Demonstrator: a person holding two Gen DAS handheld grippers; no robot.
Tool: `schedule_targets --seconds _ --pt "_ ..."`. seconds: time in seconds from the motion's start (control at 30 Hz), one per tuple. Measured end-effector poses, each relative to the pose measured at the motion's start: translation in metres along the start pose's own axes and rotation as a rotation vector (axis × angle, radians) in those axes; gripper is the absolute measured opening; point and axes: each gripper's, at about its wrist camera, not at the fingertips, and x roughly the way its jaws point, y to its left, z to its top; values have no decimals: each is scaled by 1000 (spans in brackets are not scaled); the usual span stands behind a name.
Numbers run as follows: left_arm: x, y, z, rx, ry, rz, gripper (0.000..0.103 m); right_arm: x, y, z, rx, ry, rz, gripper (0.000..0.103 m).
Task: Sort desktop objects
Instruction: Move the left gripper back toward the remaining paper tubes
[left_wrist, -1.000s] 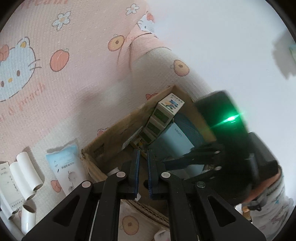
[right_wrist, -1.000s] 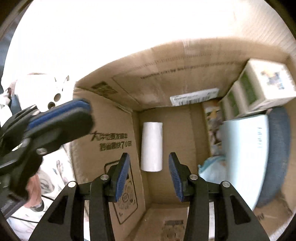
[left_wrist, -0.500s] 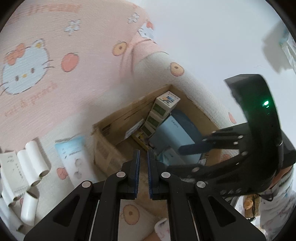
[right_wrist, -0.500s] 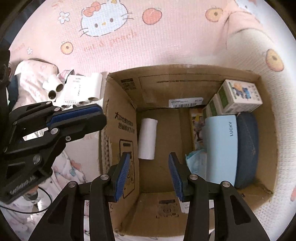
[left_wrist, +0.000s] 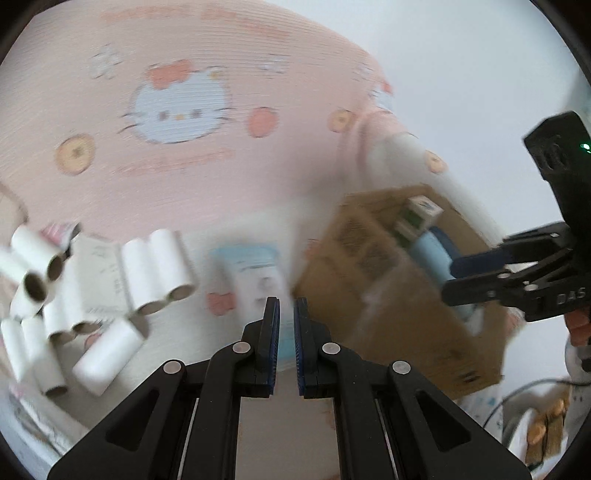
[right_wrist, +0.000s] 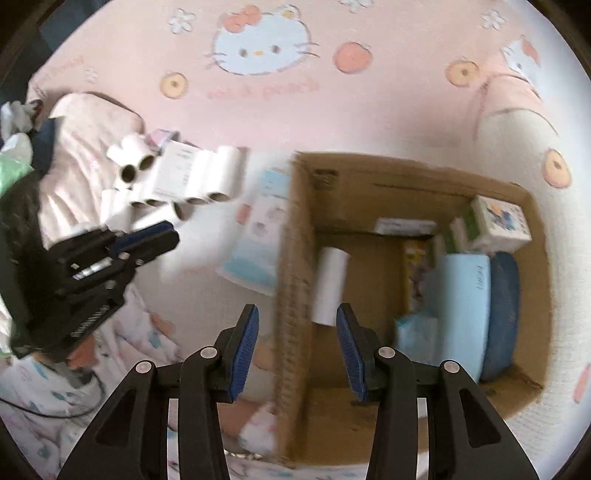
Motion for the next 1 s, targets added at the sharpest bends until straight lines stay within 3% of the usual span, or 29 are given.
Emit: schedule_targets --seconds 0.23,0.5,0.73,0.87,1.0 --pt "1 49 -13 -83 -27 70 7 14 34 11 -48 -34 -13 40" --pt "-7 115 -8 -247 37 132 7 22 63 18 -112 -114 40 40" --pt "-10 172 -5 -448 18 133 16 59 83 25 -102 -164 87 40" --pt "5 182 4 -413 89 162 17 87 98 28 -71 -198 137 40" --pt "16 181 7 -389 108 156 28 113 113 28 -45 -220 160 40"
